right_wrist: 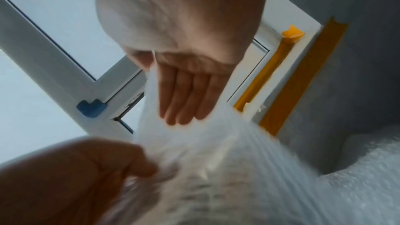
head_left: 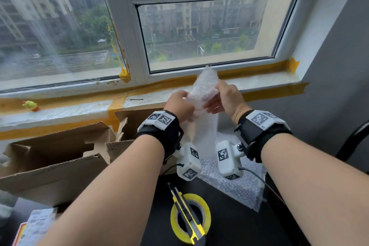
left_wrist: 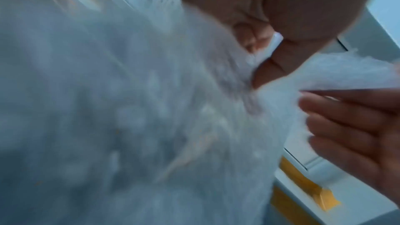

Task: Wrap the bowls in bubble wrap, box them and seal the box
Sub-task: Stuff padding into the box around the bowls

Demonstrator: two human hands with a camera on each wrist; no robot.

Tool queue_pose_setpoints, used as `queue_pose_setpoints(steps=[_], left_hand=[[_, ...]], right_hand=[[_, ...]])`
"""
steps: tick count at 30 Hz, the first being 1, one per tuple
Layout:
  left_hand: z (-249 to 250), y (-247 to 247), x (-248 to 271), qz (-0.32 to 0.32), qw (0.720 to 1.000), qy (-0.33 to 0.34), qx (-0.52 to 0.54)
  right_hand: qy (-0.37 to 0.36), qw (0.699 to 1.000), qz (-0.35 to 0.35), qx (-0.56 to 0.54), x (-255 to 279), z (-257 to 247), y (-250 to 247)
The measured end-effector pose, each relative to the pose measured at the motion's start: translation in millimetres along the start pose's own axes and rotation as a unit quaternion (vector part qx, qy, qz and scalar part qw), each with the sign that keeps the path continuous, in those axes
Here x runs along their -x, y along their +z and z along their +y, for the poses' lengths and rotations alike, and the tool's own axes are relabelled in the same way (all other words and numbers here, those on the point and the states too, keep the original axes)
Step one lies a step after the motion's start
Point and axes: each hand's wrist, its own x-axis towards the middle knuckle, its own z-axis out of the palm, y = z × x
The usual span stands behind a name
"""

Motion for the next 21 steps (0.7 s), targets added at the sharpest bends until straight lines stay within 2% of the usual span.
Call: queue_pose_setpoints(steps=[2,4,5,8,14,18,21], left_hand=[[-5.8,-13.4,-12.2,0.079,0.996,-0.027,-0.025],[-12.7,-28.0,-24.5,0.139,0.989,-0.058,0.0],[-14.6,-33.2,-29.2,0.158,0.984,-0.07,0.039],[-18.5,-38.0,-42.9,0.18,0.975,-0.096,0.088],[-26.3,-30.1,-70.4,0.193,0.966,-0.108,0.135],[-46.1,-24.7,-76.4,0.196,0.966,-0.12,0.115],[-54.1,-27.8,-79.7,0.211,0.964,-0.123,0.105]], right_hand=[[-0.028,0.996,0.085,0.001,-6.6,14.1,-11.2],[-0.036,0.978,0.149,0.142,-14.7,40.8,-27.6],[-0.026,0.958,0.153,0.242,-17.8,57.3,-35.9],[0.013,0.899,0.076,0.431,-23.5,112.6,-51.1],[0.076,0.817,-0.069,0.568,-46.3,191.3,-45.9],[0.136,0.8,-0.13,0.569,-59.3,221.8,-42.6],[0.151,0.792,-0.141,0.574,-59.9,234.6,-42.9]])
